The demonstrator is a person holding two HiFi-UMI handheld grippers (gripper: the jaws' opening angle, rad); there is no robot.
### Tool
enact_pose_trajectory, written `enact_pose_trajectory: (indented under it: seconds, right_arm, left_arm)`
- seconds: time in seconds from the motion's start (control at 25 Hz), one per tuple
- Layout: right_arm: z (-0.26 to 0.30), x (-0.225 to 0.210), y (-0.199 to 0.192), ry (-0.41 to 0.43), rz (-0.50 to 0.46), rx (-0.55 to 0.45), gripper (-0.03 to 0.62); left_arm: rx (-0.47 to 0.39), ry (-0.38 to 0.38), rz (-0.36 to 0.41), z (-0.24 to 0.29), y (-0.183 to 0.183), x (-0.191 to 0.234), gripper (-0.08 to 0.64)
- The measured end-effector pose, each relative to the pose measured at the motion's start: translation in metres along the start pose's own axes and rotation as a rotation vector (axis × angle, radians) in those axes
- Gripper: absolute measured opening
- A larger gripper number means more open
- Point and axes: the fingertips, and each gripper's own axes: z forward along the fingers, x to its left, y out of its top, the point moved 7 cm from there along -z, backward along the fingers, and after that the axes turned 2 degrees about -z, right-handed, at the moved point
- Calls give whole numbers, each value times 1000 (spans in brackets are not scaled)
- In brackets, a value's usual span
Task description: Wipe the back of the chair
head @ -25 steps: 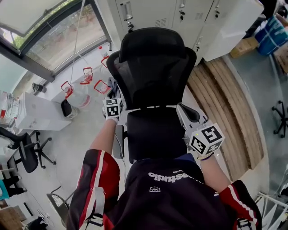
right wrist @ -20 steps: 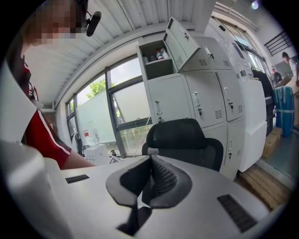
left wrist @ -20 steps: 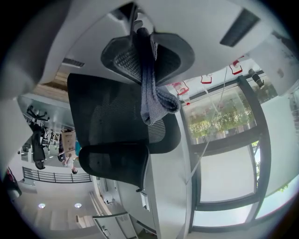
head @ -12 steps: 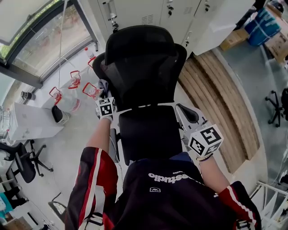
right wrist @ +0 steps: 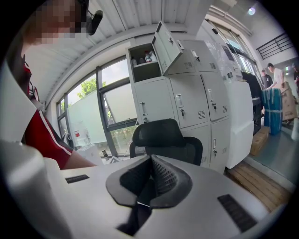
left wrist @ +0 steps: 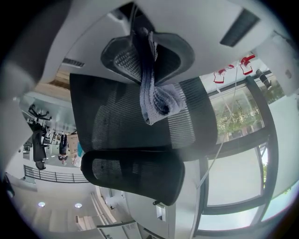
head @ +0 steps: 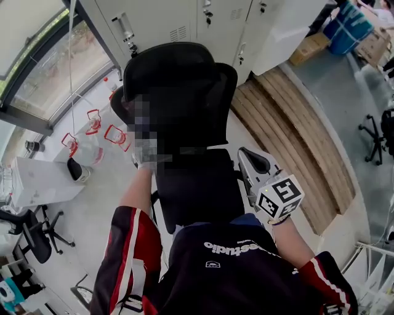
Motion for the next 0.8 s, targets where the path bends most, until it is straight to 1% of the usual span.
enact_pose_trajectory:
  seconds: [0.28, 0.56, 0.8]
  right_arm:
    - [-39, -42, -3, -49, 15, 8, 14]
    - [-85, -95, -2, -110, 28, -3, 14]
    - [-119, -131, -8, -159, 47, -8, 14]
  left_arm:
    - [-11, -57, 12, 24, 18, -72, 57]
    - [-18, -133, 37, 48, 38, -166, 57]
    - [-29, -211, 90, 64, 58, -245, 57]
